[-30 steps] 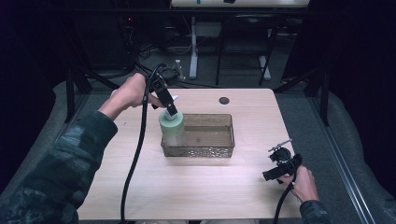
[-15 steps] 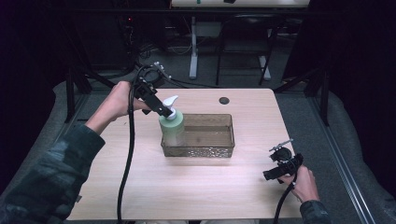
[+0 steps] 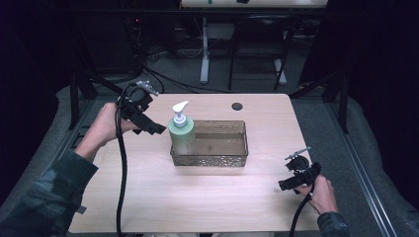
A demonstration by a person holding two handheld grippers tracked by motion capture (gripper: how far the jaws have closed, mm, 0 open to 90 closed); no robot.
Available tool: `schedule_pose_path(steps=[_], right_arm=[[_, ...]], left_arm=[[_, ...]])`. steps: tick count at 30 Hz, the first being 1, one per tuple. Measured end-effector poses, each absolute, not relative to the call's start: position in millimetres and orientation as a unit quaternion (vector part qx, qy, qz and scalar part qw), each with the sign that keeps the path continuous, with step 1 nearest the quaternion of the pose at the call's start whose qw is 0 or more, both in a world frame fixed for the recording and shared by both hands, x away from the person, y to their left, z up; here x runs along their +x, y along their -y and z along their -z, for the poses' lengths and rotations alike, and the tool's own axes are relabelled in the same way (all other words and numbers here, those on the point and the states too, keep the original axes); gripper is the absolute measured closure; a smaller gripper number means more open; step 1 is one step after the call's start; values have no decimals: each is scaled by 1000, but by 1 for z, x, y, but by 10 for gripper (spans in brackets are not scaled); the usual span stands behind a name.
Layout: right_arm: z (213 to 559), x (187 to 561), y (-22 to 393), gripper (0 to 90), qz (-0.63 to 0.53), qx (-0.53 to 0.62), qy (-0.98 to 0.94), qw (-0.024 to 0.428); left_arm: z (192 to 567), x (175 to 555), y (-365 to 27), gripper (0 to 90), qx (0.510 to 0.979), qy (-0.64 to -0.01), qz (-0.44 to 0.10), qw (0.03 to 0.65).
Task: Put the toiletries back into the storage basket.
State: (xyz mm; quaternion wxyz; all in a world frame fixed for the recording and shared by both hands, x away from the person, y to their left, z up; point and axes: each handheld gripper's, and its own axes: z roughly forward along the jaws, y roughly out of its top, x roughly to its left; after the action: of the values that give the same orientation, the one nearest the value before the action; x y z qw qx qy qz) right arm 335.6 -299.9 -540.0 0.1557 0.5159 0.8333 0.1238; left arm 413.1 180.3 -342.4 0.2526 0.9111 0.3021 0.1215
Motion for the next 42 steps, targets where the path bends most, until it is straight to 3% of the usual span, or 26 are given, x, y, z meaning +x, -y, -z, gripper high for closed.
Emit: schedule_pose_path(steps=[18,32,42], right_arm=[[541,335,298,0,-121,517,-833,154],[541,335,296,0,-116,512,-836,158],[544,335,298,0,-116,512,-836,158]], left_arm=[[433,372,-226,0,874,-370,-147,277],[499,361,-242,0,856,-420,-130,271],[515,369,-249,0,852,-429,-96,285]])
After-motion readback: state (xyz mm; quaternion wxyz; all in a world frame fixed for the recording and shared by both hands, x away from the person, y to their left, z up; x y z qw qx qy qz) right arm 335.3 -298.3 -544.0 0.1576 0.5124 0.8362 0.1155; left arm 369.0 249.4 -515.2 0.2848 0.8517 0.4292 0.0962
